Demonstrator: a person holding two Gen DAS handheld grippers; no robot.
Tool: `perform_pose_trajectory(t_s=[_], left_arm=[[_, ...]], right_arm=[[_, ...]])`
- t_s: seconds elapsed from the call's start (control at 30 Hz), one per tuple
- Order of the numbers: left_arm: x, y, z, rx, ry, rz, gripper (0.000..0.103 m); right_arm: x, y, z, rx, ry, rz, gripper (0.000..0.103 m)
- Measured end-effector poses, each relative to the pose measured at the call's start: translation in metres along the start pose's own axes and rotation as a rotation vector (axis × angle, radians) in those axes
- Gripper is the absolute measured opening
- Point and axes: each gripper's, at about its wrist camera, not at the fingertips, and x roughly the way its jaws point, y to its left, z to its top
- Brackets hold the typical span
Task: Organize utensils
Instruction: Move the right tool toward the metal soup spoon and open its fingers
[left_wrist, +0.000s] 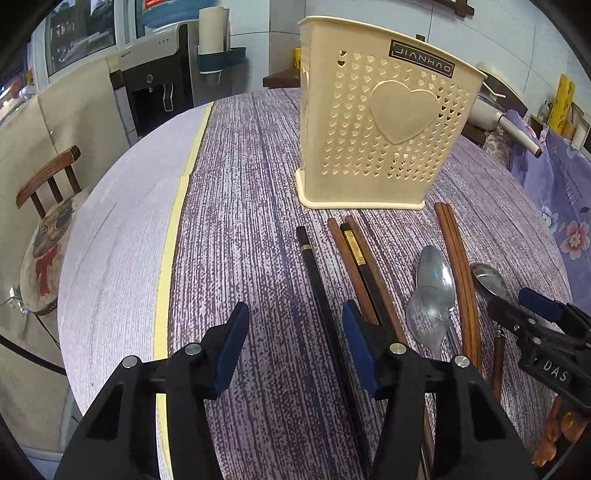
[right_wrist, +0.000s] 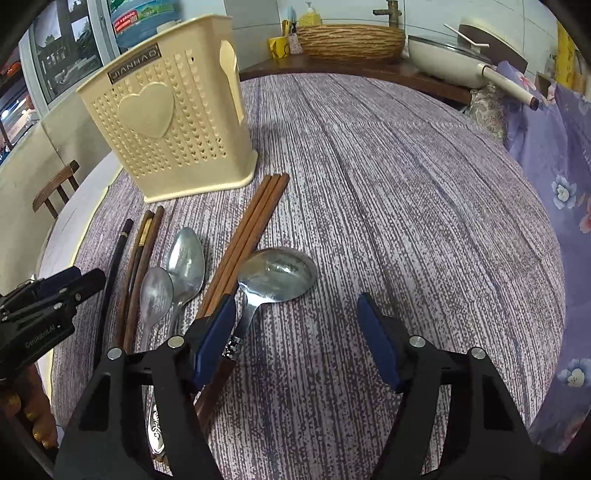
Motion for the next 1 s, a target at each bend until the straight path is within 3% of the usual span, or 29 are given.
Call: perform_pose_trajectory(t_s=[0.23, 0.47, 0.7, 0.83, 1.0], left_arm=[[0.010, -0.001, 0.000, 0.000, 0.024, -0.002, 0.053], [0.009, 0.000, -0.001, -0.008, 0.024, -0.009, 0.053], [0.006, 0.001, -0.003, -0.012, 0.016, -0.011, 0.053], [0.007, 0.003, -0.004, -0.021, 0.020, -0.018, 0.053], [0.005, 0.004, -0.005, -0.016, 0.012, -0.018, 0.053]], right_arm=[[0.004, 0.008, 0.001, -0.045, 0.016, -0.036, 0.068], [0.000, 0.006, -0.005, -0.062, 0.014, -0.039, 0.060], [-0.007, -0.024, -0.005, 0.018, 0.004, 0.089, 0.038], [-0.008, -0.049, -0.006, 0.130, 0.017, 0.206, 0.035], [-0.018, -0.066, -0.010, 0.124, -0.005, 0.109, 0.035]])
